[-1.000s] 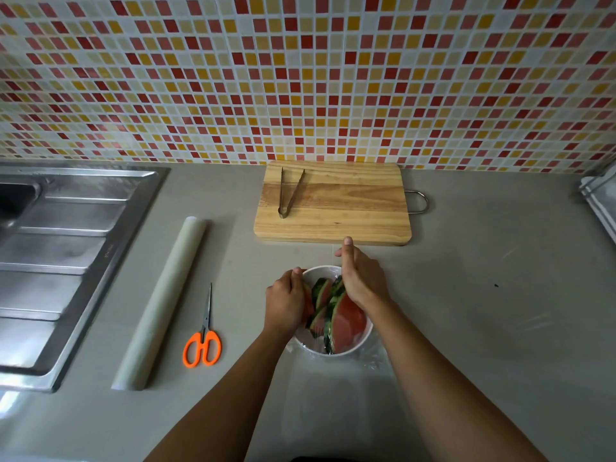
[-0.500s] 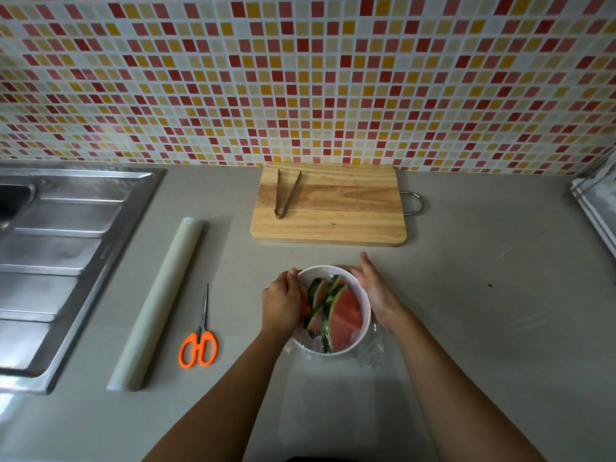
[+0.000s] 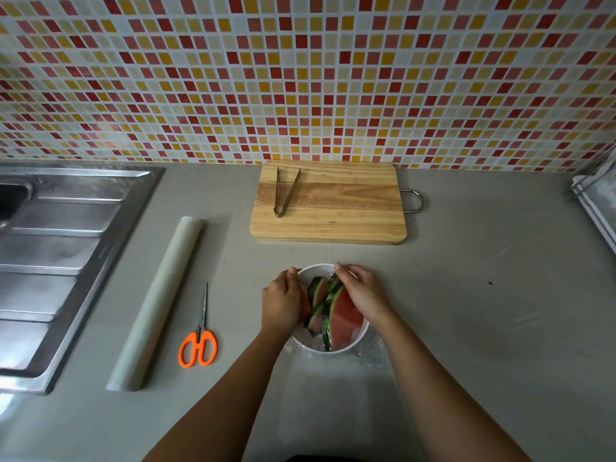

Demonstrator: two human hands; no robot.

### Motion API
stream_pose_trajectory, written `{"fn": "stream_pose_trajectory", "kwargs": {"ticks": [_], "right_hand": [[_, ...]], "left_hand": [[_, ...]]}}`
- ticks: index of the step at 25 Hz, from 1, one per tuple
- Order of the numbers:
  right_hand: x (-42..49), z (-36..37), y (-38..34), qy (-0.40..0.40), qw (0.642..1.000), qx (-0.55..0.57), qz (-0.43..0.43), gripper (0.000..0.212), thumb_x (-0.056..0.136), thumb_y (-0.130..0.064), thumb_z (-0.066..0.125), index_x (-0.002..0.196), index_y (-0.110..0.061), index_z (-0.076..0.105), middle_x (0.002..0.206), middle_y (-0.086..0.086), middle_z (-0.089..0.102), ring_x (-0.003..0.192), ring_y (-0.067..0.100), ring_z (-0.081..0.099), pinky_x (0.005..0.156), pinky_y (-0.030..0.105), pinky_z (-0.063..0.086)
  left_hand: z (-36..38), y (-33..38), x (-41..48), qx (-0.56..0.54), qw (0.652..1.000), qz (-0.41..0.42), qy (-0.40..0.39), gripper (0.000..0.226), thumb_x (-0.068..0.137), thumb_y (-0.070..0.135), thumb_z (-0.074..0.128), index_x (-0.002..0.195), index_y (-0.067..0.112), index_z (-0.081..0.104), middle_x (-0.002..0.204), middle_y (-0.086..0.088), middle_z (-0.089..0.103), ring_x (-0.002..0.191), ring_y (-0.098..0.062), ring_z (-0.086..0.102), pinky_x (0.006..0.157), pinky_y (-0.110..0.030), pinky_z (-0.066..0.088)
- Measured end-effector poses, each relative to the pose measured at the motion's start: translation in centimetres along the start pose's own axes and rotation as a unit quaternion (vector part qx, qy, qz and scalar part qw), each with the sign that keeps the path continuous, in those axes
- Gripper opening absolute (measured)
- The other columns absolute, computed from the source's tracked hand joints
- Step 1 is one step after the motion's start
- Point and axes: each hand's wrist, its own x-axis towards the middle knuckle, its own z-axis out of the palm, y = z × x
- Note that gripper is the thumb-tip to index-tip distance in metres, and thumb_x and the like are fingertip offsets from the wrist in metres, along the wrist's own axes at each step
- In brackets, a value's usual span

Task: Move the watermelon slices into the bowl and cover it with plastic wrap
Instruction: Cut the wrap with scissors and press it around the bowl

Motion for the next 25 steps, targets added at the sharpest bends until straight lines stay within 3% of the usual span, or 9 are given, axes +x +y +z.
{"fn": "stream_pose_trajectory", "kwargs": {"ticks": [6,9,11,14,16,19,20,23,25], "right_hand": [[0.4,0.1,0.4,-0.004,0.999,0.039,0.015,0.033,0.093,-0.039,0.05,0.109,-0.017,0.068,0.09,-0.016,0.064,0.084,-0.004,0.057,0.073,0.013,0.041],[0.7,0.2,0.3,-0.022,0.993,0.1,0.063,0.03,0.096,-0.032,0.046,0.094,-0.015,0.071,0.102,0.005,0.07,0.096,0.018,0.064,0.091,0.031,0.048],[0.8,0.1,-0.2,-0.024,0.989,0.114,0.092,0.033,0.096,-0.03,0.043,0.082,-0.014,0.069,0.104,0.015,0.07,0.094,0.023,0.065,0.095,0.038,0.047],[0.7,0.1,-0.4,0.012,0.995,0.015,0.095,0.043,0.095,-0.038,0.039,0.097,-0.006,0.068,0.11,0.015,0.067,0.096,0.025,0.062,0.095,0.039,0.046],[0.5,-0.1,-0.6,0.025,0.994,-0.058,0.09,0.054,0.092,-0.049,0.037,0.097,-0.007,0.07,0.102,0.011,0.069,0.095,0.026,0.063,0.089,0.037,0.047],[-0.4,-1.3,-1.5,0.024,0.985,-0.135,0.104,0.07,0.089,-0.067,0.024,0.067,-0.014,0.065,0.071,0.002,0.062,0.071,0.02,0.057,0.07,0.032,0.04],[-0.7,-1.8,-1.7,0.041,0.985,-0.136,0.096,0.073,0.09,-0.067,0.018,0.063,-0.015,0.062,0.069,0.003,0.061,0.071,0.021,0.058,0.068,0.032,0.039],[-1.7,-3.0,-1.1,0.149,0.983,-0.094,0.049,0.071,0.095,-0.057,0.015,0.083,-0.015,0.071,0.093,0.008,0.071,0.092,0.027,0.062,0.077,0.032,0.041],[-2.5,-3.3,-0.4,0.164,0.983,-0.069,0.046,0.07,0.094,-0.06,0.015,0.08,-0.023,0.073,0.092,0.003,0.072,0.092,0.023,0.064,0.078,0.03,0.041]], "left_hand": [[0.0,0.0,0.0,-0.004,1.0,0.001,-0.005,0.038,0.101,0.024,0.033,0.104,0.008,0.067,0.084,-0.004,0.062,0.079,-0.018,0.055,0.073,-0.026,0.041],[0.0,0.1,-0.1,-0.014,1.0,-0.012,-0.007,0.038,0.101,0.025,0.034,0.104,0.009,0.068,0.082,-0.001,0.06,0.077,-0.015,0.054,0.072,-0.022,0.037],[-0.1,0.1,-0.1,-0.01,1.0,-0.013,-0.011,0.038,0.101,0.026,0.033,0.106,0.009,0.067,0.084,0.0,0.06,0.076,-0.013,0.053,0.071,-0.022,0.037],[-0.2,0.0,0.0,-0.003,1.0,-0.001,-0.015,0.038,0.101,0.026,0.033,0.105,0.009,0.067,0.084,-0.004,0.063,0.076,-0.014,0.054,0.071,-0.022,0.038],[-0.2,0.1,0.0,-0.01,1.0,-0.007,-0.014,0.038,0.101,0.027,0.033,0.106,0.01,0.067,0.086,-0.002,0.062,0.077,-0.013,0.053,0.072,-0.022,0.038],[-0.1,0.0,-0.2,-0.027,0.999,-0.023,-0.009,0.038,0.101,0.027,0.033,0.109,0.012,0.067,0.088,0.0,0.06,0.083,-0.014,0.053,0.077,-0.023,0.038],[-0.1,0.0,-0.3,-0.039,0.999,-0.03,-0.007,0.038,0.101,0.028,0.033,0.109,0.014,0.067,0.09,0.001,0.06,0.085,-0.015,0.053,0.078,-0.024,0.038],[-0.4,0.0,-0.7,-0.098,0.994,-0.047,-0.032,0.043,0.101,0.036,0.027,0.11,0.022,0.067,0.096,0.002,0.063,0.093,-0.017,0.057,0.079,-0.027,0.042],[-1.2,-0.1,-0.6,-0.112,0.99,-0.051,-0.069,0.051,0.1,0.044,0.019,0.115,0.026,0.065,0.104,0.002,0.064,0.097,-0.016,0.057,0.08,-0.028,0.042]]}}
